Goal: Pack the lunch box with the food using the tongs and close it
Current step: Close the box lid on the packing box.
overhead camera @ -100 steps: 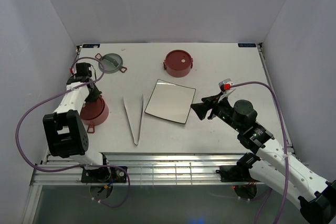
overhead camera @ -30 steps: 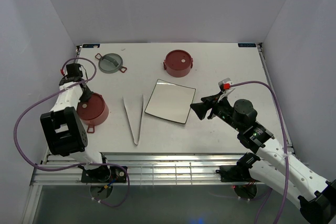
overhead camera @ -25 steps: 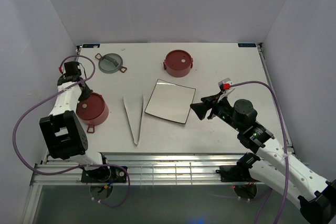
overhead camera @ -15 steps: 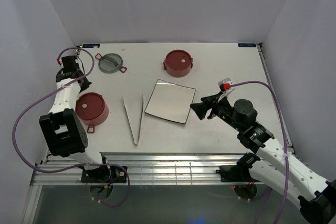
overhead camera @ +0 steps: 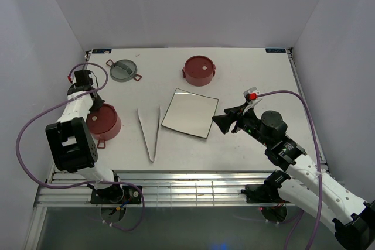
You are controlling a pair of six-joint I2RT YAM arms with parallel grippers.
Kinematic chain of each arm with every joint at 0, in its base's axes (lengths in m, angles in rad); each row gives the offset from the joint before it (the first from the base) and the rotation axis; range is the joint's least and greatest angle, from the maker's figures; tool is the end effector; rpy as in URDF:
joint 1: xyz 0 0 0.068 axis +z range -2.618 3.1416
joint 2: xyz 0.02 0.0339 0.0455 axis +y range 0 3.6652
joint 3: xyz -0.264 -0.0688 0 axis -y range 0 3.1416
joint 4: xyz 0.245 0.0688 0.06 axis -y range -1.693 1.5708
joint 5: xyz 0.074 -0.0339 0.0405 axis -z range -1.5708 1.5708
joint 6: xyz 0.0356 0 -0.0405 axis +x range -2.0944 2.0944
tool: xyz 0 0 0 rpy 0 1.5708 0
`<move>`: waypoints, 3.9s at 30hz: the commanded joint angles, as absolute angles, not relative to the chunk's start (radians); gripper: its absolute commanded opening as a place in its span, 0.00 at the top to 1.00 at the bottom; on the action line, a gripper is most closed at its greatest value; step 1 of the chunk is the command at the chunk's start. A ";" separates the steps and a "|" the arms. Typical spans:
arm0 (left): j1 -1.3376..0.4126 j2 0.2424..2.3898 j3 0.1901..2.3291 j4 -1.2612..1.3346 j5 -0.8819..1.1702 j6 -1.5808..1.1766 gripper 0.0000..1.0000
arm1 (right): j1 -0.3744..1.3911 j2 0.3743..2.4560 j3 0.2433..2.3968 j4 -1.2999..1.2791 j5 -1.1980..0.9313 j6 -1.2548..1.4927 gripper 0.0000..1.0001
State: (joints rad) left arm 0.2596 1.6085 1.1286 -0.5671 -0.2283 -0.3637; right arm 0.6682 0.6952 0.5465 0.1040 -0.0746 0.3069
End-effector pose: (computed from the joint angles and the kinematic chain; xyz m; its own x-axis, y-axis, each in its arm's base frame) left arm 0.3162 0.0923 0.2233 -0.6543 -0.5323 -0.5372 -0.6336 0.7736 0.0052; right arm 0.1380 0.1123 0.3007 -0.2378 0.1961 -0.9513 -0.6341 0.7106 0.3050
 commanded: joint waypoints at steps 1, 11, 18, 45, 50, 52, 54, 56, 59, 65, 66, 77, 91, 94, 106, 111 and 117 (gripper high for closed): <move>0.265 1.601 1.091 -0.640 -0.281 -0.367 1.00 | 0.670 0.681 0.591 0.118 -0.075 0.298 0.28; 0.250 1.626 1.091 -0.660 -0.285 -0.357 1.00 | 0.670 0.686 0.594 0.115 -0.077 0.299 0.28; 0.244 1.454 1.255 -0.706 -0.176 -0.367 0.67 | 0.672 0.709 0.589 0.124 -0.069 0.298 0.28; 0.264 1.608 1.183 -0.471 -0.077 -0.310 0.63 | 0.670 0.706 0.598 0.118 -0.112 0.299 0.28; 0.265 1.614 1.151 -0.451 -0.066 -0.313 0.63 | 0.670 0.706 0.598 0.117 -0.112 0.299 0.27; 0.265 1.621 1.150 -0.451 -0.063 -0.316 0.64 | 0.669 0.706 0.598 0.117 -0.110 0.299 0.27; 0.265 1.621 1.147 -0.449 -0.063 -0.314 0.64 | 0.670 0.707 0.598 0.115 -0.110 0.299 0.27; 0.265 1.615 1.147 -0.448 -0.066 -0.311 0.64 | 0.670 0.709 0.600 0.117 -0.110 0.299 0.27; 0.265 1.597 1.158 -0.452 -0.078 -0.302 0.64 | 0.670 0.709 0.601 0.114 -0.109 0.298 0.27; 0.264 1.513 1.215 -0.495 -0.135 -0.308 0.63 | 0.670 0.716 0.604 0.114 -0.114 0.298 0.27; 0.265 1.500 1.224 -0.530 -0.159 -0.320 0.63 | 0.670 0.716 0.603 0.112 -0.114 0.296 0.27; 0.265 1.358 1.106 -0.664 -0.199 -0.364 1.00 | 0.670 0.723 0.603 0.115 -0.110 0.295 0.27; 0.267 1.520 0.962 -0.603 -0.135 -0.413 1.00 | 0.670 0.723 0.598 0.121 -0.110 0.296 0.27; 0.268 1.502 0.965 -0.601 -0.129 -0.408 1.00 | 0.670 0.732 0.603 0.120 -0.107 0.295 0.27; 0.265 1.166 1.146 -0.637 0.081 -0.396 0.42 | 0.670 0.727 0.611 0.094 -0.060 0.282 0.27; 0.253 1.037 1.180 -0.670 0.313 -0.400 0.02 | 0.670 0.764 0.643 0.074 0.057 0.230 0.27; 0.223 0.907 1.080 -0.629 0.445 -0.422 0.02 | 0.669 0.896 0.807 -0.077 0.192 0.276 0.27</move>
